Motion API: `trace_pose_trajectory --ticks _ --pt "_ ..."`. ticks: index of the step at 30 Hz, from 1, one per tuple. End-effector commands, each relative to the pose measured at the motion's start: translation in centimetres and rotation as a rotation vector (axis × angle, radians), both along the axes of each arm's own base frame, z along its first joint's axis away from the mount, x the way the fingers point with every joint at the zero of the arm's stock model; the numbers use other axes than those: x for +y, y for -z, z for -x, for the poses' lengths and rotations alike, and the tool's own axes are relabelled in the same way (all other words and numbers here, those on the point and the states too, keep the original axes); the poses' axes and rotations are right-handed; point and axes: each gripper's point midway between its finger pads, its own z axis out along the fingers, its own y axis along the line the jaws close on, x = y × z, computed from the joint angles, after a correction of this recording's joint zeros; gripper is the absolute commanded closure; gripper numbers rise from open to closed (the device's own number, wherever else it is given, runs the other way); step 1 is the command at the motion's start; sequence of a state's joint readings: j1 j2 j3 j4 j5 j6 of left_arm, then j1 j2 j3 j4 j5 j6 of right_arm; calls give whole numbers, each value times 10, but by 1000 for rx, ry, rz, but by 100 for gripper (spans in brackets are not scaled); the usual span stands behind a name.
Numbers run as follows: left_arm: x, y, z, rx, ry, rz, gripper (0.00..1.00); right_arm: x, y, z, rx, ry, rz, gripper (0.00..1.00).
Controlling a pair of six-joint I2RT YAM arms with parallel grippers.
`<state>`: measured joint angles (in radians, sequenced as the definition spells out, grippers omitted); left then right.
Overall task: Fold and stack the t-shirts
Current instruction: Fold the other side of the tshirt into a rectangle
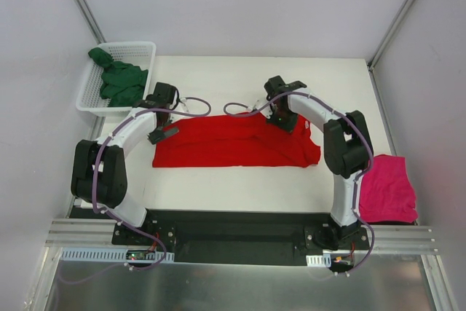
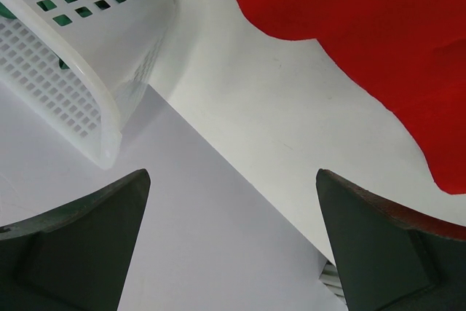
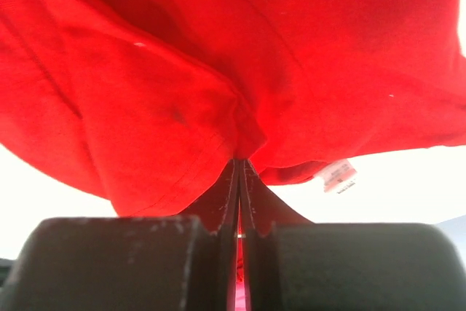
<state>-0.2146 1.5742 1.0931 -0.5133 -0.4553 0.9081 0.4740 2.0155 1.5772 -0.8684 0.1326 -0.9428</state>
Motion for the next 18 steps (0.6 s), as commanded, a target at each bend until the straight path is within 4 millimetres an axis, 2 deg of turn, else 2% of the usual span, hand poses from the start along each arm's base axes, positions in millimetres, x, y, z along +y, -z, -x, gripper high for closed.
trace_pose_trajectory --ticks 1,10,18 --pt "3 -18 -7 -40 0 -11 1 15 -23 20 50 -26 -63 99" --pt "9 -23 -17 -51 -3 -31 1 28 -31 69 223 -98 -122 99" --pt "16 -21 -17 -47 -5 -47 1 39 -44 103 319 -146 -161 99"
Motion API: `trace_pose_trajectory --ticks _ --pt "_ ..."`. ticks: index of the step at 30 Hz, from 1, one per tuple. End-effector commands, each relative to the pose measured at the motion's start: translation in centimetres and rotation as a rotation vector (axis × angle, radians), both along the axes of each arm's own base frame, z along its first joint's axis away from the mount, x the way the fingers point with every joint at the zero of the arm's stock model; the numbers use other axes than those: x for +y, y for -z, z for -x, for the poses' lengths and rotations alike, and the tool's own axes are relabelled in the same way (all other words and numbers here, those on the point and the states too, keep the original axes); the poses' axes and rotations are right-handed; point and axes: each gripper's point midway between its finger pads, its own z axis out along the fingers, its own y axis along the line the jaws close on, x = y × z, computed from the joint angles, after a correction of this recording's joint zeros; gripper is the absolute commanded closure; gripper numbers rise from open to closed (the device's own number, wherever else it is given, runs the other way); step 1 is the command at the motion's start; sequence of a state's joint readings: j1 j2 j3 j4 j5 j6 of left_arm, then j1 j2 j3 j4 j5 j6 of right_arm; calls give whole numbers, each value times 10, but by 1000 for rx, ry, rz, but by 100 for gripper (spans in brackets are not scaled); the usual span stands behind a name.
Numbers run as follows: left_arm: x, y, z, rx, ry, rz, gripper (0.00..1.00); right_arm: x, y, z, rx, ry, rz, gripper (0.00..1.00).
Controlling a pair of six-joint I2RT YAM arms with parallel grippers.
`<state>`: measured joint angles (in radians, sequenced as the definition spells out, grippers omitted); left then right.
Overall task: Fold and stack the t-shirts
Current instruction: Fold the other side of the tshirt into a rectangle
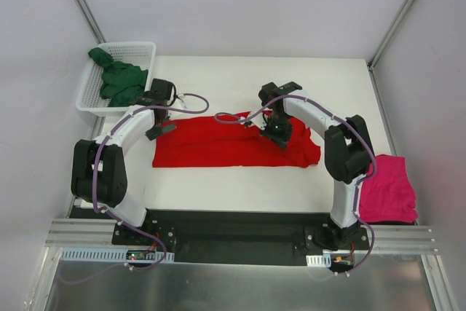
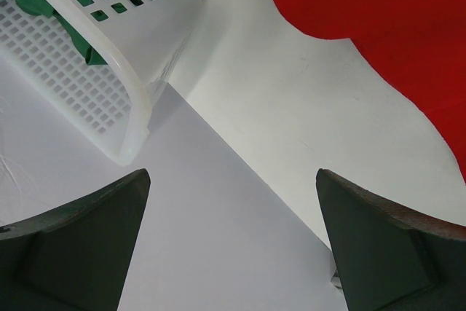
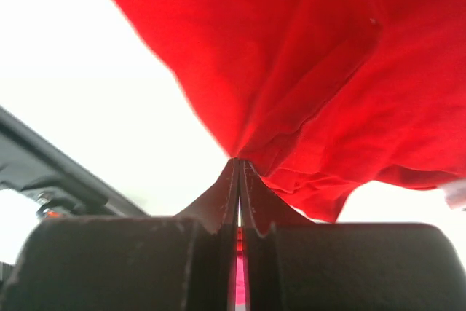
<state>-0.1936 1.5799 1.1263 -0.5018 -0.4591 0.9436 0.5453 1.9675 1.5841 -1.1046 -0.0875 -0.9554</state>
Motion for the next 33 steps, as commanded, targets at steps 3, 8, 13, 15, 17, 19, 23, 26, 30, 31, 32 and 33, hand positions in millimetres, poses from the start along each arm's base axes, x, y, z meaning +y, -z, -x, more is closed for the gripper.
trace_pose_trajectory --ticks 3,8,13,15,17,19,23,26,30,31,32,33 --pt "11 -12 -8 -26 -13 -37 1 11 -30 39 88 -55 -63 99" --pt "11 -14 -10 -30 -10 -42 1 20 -33 56 137 -63 -85 99" --pt "12 -15 -9 -32 -8 -46 1 27 -31 72 168 -85 -86 99" --pt "12 -15 -10 -32 -5 -48 1 29 -30 77 183 -86 -92 99" --pt "12 -16 -9 -32 -5 -50 1 32 -27 83 199 -88 -88 99" --pt "13 -16 -9 -31 -5 -52 1 35 -26 89 214 -92 -90 99" --pt "13 -17 -8 -33 -4 -53 1 37 -19 97 214 -106 -79 77" --pt "13 -19 -9 -37 -2 -54 1 41 -16 93 186 -101 -79 47" --pt "12 -20 -9 -42 -1 -49 1 35 -14 73 80 -63 -46 42" --pt "12 -19 -10 -40 0 -47 1 34 -15 69 61 -51 -48 42" --pt "12 -19 -9 -39 -1 -46 1 34 -16 61 21 -39 -48 42" --pt "11 -19 -10 -39 0 -44 1 33 -20 55 -1 -11 -60 42"
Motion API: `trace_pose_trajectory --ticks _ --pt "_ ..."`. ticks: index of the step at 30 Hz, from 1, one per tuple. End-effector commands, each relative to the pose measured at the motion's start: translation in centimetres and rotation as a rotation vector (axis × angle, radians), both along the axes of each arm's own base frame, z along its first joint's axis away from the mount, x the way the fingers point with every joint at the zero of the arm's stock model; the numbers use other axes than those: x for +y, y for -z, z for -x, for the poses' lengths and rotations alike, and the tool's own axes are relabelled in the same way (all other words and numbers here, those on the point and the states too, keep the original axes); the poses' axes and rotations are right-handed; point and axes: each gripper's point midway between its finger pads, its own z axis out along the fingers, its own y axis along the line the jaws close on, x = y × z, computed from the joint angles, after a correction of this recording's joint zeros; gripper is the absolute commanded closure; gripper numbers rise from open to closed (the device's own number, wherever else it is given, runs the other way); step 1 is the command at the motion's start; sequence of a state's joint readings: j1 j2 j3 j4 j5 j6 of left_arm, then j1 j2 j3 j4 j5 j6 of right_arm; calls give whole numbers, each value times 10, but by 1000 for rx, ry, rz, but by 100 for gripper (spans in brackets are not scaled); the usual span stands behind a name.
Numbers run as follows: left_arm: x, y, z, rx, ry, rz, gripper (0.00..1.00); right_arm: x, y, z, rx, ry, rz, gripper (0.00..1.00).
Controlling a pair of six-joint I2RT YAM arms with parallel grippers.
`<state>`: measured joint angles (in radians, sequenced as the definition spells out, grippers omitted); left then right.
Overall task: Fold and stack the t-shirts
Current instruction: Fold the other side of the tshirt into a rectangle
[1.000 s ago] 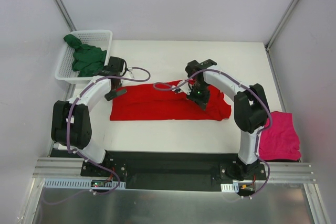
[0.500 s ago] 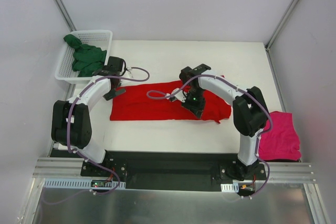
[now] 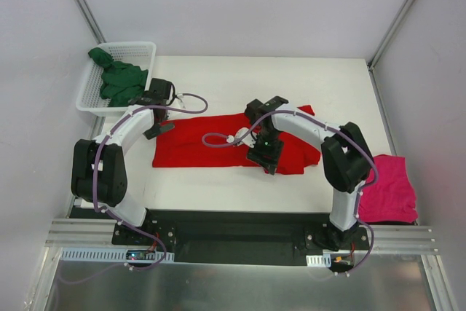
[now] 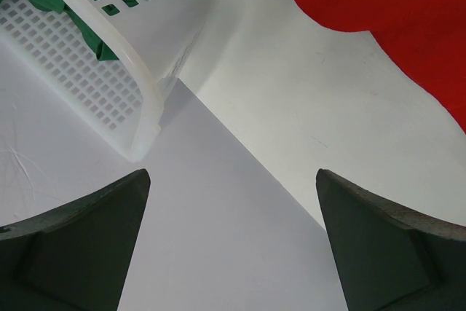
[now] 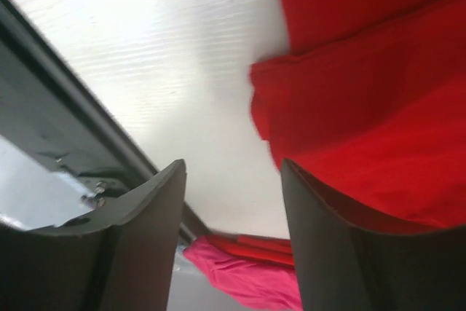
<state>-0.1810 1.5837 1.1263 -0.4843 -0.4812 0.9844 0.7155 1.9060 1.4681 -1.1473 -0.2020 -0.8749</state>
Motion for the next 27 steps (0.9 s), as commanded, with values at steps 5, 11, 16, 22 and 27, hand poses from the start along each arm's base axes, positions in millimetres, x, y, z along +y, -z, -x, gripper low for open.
trace_pose_trajectory --ticks 5,11,16,22,27 --pt "1 -11 -6 -36 -18 9 1 -19 -28 -74 -381 170 40 43" --pt "-11 2 -5 -9 -3 31 1 -56 -33 -138 -573 290 157 45" --pt "-36 17 -7 27 52 28 1 -85 -38 -180 -653 363 212 49" --pt "-73 23 1 44 147 28 1 -106 -36 -213 -718 401 248 55" --pt "-100 27 12 55 221 20 1 -108 -24 -220 -693 393 238 59"
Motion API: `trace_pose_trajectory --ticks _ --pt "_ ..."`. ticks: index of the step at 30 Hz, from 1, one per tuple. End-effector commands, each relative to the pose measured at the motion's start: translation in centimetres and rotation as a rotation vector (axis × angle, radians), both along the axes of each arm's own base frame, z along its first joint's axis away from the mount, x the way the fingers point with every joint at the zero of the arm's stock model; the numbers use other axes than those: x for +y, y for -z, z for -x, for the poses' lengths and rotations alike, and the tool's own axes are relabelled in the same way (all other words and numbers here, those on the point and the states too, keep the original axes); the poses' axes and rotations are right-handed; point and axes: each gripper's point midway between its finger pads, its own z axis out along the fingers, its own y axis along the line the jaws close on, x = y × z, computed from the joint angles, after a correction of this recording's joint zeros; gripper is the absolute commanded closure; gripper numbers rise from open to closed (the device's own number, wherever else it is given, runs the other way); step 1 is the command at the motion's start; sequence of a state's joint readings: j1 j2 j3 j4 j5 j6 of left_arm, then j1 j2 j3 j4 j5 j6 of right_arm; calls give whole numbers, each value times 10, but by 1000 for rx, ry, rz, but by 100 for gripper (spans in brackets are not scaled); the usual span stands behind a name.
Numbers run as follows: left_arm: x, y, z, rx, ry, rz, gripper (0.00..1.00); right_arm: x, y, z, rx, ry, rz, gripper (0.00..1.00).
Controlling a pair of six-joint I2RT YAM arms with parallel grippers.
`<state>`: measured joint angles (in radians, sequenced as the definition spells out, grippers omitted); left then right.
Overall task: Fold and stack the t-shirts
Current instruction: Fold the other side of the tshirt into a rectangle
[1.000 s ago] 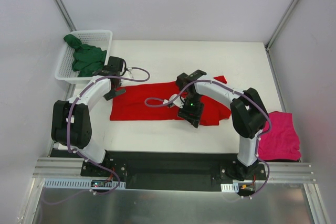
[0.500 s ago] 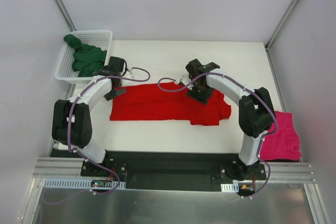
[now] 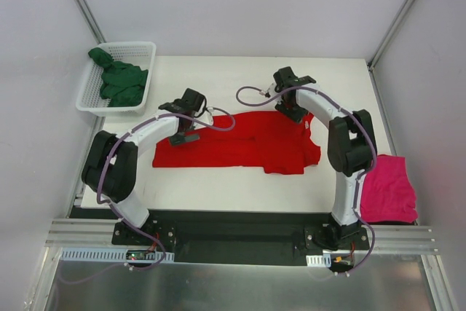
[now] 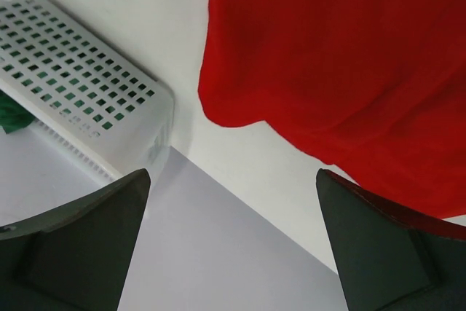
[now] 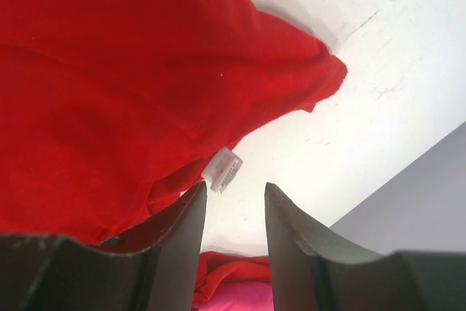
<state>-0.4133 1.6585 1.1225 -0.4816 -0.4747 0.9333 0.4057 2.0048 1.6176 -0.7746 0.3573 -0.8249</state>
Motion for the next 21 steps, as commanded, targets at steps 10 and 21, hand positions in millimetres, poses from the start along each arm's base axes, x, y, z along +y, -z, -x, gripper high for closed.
trace_pose_trajectory --ticks 10,21 --pt "-66 17 28 42 156 10 1 12 12 -1 69 -29 -59 61" --pt "-112 24 25 56 247 20 1 12 19 -13 85 -24 -45 62"
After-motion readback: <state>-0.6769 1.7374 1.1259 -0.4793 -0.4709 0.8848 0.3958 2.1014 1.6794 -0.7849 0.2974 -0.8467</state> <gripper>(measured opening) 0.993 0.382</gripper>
